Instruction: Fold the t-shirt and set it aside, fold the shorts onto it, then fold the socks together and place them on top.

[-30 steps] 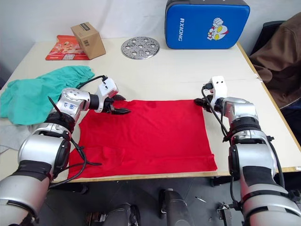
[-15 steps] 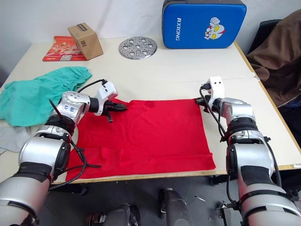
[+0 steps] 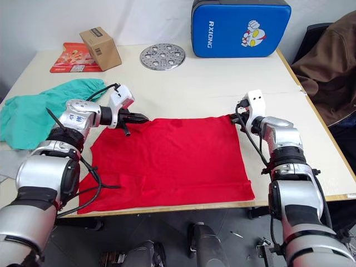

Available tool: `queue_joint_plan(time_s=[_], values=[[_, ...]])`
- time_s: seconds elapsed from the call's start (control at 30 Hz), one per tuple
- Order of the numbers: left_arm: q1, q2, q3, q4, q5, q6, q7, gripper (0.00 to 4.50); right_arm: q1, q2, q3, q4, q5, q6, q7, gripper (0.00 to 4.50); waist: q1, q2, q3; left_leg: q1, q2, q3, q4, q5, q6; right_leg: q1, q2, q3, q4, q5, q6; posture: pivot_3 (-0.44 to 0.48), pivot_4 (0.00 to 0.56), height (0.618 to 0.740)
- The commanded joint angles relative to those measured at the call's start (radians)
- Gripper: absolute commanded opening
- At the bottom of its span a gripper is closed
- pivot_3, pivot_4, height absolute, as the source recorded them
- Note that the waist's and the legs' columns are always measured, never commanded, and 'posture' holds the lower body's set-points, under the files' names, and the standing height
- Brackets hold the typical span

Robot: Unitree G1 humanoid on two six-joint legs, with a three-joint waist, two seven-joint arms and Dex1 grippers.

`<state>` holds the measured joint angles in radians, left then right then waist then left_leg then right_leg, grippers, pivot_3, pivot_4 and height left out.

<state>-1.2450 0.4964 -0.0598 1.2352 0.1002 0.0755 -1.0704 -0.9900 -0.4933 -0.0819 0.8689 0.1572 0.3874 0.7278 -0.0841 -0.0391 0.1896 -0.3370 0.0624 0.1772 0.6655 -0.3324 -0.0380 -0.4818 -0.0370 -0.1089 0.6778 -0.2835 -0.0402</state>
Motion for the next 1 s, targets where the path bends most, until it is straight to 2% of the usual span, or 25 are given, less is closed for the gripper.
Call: queue_joint_plan(time_s=[0.03,0.07,0.17,0.4,0.8,0.9,1.0], values=[[-0.023,0.025,-0.005,-0.018,0.011,-0.021,0.003,0.03,0.014,-0.002,-0.003,-0.073,0.007,0.001,0.009,0.00,0.000,0.000,0.000,0.000,0.000,0.000,0.000,0.000,0.000,0.000,0.000,0.000,0.000,0.000,0.000,0.000,0.150,0.740],[-0.018,0.028,-0.010,-0.018,0.018,-0.031,0.008,0.03,0.017,-0.002,-0.004,-0.078,0.007,0.004,0.008,0.00,0.000,0.000,0.000,0.000,0.000,0.000,0.000,0.000,0.000,0.000,0.000,0.000,0.000,0.000,0.000,0.000,0.150,0.740],[0.000,0.032,-0.024,-0.019,0.034,-0.058,0.006,0.59,0.025,-0.001,-0.005,-0.089,0.005,0.010,0.001,0.00,-0.001,0.000,0.000,0.000,0.000,0.000,0.000,0.000,0.000,0.000,0.000,0.000,0.000,0.000,0.000,0.000,0.150,0.740],[0.037,0.035,-0.055,-0.037,0.063,-0.093,0.039,2.76,0.050,0.006,0.005,-0.120,0.001,0.021,0.000,0.00,0.000,0.000,0.000,0.000,0.000,0.000,0.000,0.000,0.000,0.000,0.000,0.000,0.000,0.000,0.000,0.000,0.150,0.740],[0.070,0.045,-0.091,-0.020,0.110,-0.175,0.131,2.76,0.042,0.012,0.011,-0.123,-0.001,0.030,-0.002,0.00,0.001,0.000,0.000,0.001,0.000,0.000,0.000,0.000,0.000,0.000,0.000,0.000,0.001,0.000,0.000,0.000,0.150,0.740],[0.073,0.046,-0.092,-0.015,0.115,-0.180,0.138,2.22,0.035,0.015,0.009,-0.120,0.001,0.036,-0.003,0.00,0.000,0.000,0.000,0.001,0.000,0.000,0.000,0.000,0.000,0.000,0.000,0.000,0.001,0.000,-0.001,0.000,0.150,0.740],[0.073,0.047,-0.091,-0.012,0.115,-0.181,0.143,1.21,0.036,0.015,0.008,-0.123,0.001,0.039,-0.003,0.00,0.000,0.000,0.000,0.001,0.000,0.000,0.000,0.000,0.000,0.000,0.000,0.000,0.001,0.000,0.000,0.000,0.150,0.740]])
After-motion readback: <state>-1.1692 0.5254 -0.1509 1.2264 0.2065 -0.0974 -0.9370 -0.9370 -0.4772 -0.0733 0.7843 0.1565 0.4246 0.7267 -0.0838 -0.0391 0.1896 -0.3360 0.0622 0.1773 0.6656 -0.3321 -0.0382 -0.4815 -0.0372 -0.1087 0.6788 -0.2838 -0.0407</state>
